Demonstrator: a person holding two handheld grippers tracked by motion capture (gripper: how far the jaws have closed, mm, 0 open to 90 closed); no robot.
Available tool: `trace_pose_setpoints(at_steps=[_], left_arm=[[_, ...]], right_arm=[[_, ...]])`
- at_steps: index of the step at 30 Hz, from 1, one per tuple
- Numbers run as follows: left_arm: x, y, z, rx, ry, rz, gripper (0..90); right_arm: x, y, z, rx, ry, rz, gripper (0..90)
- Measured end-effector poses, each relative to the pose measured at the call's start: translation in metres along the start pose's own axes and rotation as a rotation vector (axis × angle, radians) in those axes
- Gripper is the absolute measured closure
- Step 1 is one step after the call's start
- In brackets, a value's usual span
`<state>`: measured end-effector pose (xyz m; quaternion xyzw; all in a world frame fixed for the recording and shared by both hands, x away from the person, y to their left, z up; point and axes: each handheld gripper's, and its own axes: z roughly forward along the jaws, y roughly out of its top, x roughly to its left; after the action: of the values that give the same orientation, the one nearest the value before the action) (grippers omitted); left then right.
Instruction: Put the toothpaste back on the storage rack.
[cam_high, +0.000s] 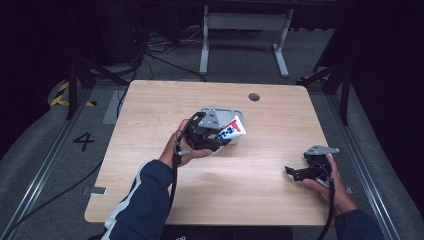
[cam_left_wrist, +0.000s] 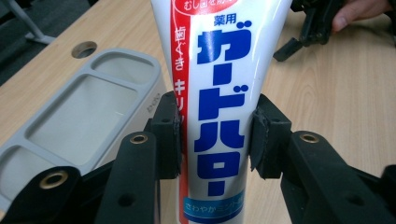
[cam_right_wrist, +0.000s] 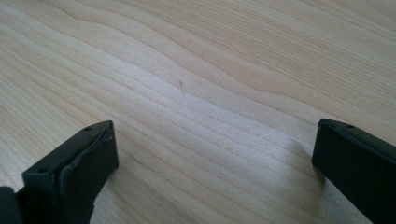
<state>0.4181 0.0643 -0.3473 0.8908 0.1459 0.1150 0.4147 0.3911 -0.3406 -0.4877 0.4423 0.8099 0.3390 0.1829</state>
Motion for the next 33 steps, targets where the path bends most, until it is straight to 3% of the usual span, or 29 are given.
trace_pose_setpoints(at_steps=[10, 13, 17, 33], left_arm=[[0.014, 0.001, -0.011, -0.085, 0.051, -0.060, 62.1], [0.020, 0.001, -0.016, -0.133, 0.070, -0.079, 62.3], [0.024, 0.002, -0.020, -0.168, 0.111, -0.102, 62.9], [0.038, 0.013, -0.020, -0.218, 0.171, -0.084, 63.1]], right_arm=[[0.000, 0.000, 0.000, 0.000, 0.000, 0.000, 0.3], [0.000, 0.000, 0.000, 0.000, 0.000, -0.002, 0.4], [0.000, 0.000, 0.000, 0.001, 0.001, -0.004, 0.3], [0.000, 0.000, 0.000, -0.001, 0.001, -0.001, 0.3]])
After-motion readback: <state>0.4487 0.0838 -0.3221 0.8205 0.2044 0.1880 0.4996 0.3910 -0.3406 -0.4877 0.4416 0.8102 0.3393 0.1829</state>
